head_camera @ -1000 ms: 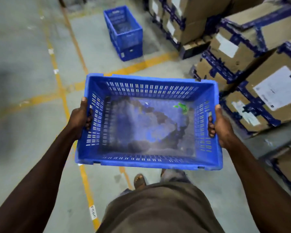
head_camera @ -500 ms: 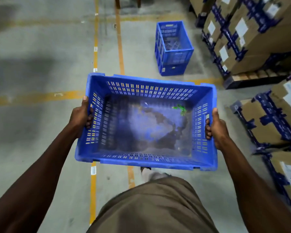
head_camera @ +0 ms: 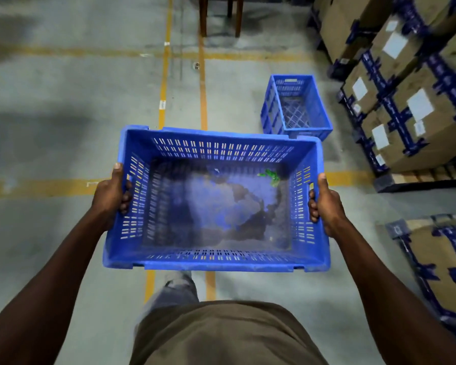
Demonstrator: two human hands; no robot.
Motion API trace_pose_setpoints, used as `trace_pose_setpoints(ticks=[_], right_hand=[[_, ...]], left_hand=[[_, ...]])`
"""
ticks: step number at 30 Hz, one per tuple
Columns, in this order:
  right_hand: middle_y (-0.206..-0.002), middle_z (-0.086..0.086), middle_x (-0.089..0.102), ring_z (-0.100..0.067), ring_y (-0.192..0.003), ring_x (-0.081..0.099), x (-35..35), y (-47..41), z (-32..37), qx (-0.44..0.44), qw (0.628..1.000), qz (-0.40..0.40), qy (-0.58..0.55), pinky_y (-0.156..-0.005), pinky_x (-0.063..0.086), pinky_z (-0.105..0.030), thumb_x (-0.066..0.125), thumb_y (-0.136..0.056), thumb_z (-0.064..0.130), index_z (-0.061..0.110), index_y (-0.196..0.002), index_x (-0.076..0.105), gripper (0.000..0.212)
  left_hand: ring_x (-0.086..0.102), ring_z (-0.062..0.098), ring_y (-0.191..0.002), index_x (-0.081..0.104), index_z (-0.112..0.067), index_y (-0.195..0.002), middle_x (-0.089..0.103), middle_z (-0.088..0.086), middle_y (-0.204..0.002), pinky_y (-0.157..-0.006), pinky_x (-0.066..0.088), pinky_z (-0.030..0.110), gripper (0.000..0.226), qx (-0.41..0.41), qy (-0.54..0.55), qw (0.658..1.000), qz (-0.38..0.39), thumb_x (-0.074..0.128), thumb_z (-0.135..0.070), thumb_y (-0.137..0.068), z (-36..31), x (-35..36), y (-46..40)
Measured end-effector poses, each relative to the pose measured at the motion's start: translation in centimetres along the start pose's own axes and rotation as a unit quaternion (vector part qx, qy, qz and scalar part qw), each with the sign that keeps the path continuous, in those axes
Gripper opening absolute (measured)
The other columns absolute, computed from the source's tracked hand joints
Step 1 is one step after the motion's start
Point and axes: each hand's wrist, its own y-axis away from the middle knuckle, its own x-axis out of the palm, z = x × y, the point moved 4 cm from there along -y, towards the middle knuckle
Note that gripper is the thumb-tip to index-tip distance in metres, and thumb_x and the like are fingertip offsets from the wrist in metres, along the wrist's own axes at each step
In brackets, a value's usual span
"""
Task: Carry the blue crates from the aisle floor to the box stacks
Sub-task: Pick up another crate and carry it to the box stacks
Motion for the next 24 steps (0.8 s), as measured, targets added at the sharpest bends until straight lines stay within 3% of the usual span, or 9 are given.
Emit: trace_pose_setpoints(ticks=[7, 12, 24], right_hand=[[-0.049, -0.001, 0.04, -0.017, -0.037, 0.03, 12.7, -10.0, 9.4, 0.003, 0.998, -0.059, -0.008, -0.041, 0.03, -0.023, 0.042, -0.093, 0.073, 0.016, -0.07, 0.049, 0.062], [-0.052, -0.001, 0.04, -0.018, -0.04, 0.03, 18.0, -14.9, 15.9, 0.021, 0.995, -0.091, -0.033, -0.043, 0.029, -0.024, 0.041, -0.092, 0.076, 0.017, -0.073, 0.048, 0.062], [-0.051, -0.002, 0.041, -0.017, -0.037, 0.034, 22.0, -31.9, 23.0, 0.067, 0.969, -0.209, -0.112, -0.043, 0.031, -0.026, 0.043, -0.092, 0.075, 0.014, -0.071, 0.05, 0.065]], left_hand=[[0.031, 0.01, -0.03, 0.049, -0.016, -0.073, 0.039, -0.006, -0.039, -0.036, 0.027, 0.015, 0.058, -0.011, -0.023, 0.999, 0.033, 0.04, -0.07, -0.094, -9.4, 0.3, -19.7], [0.031, 0.01, -0.029, 0.048, -0.016, -0.072, 0.039, -0.006, -0.038, -0.035, 0.026, 0.014, 0.057, 0.002, -0.053, 0.996, 0.065, 0.04, -0.068, -0.095, -18.6, 2.0, -31.0], [0.03, 0.009, -0.027, 0.05, -0.015, -0.073, 0.039, -0.005, -0.036, -0.034, 0.025, 0.016, 0.056, 0.056, -0.142, 0.972, 0.18, 0.037, -0.064, -0.098, -33.8, 20.9, -54.1]])
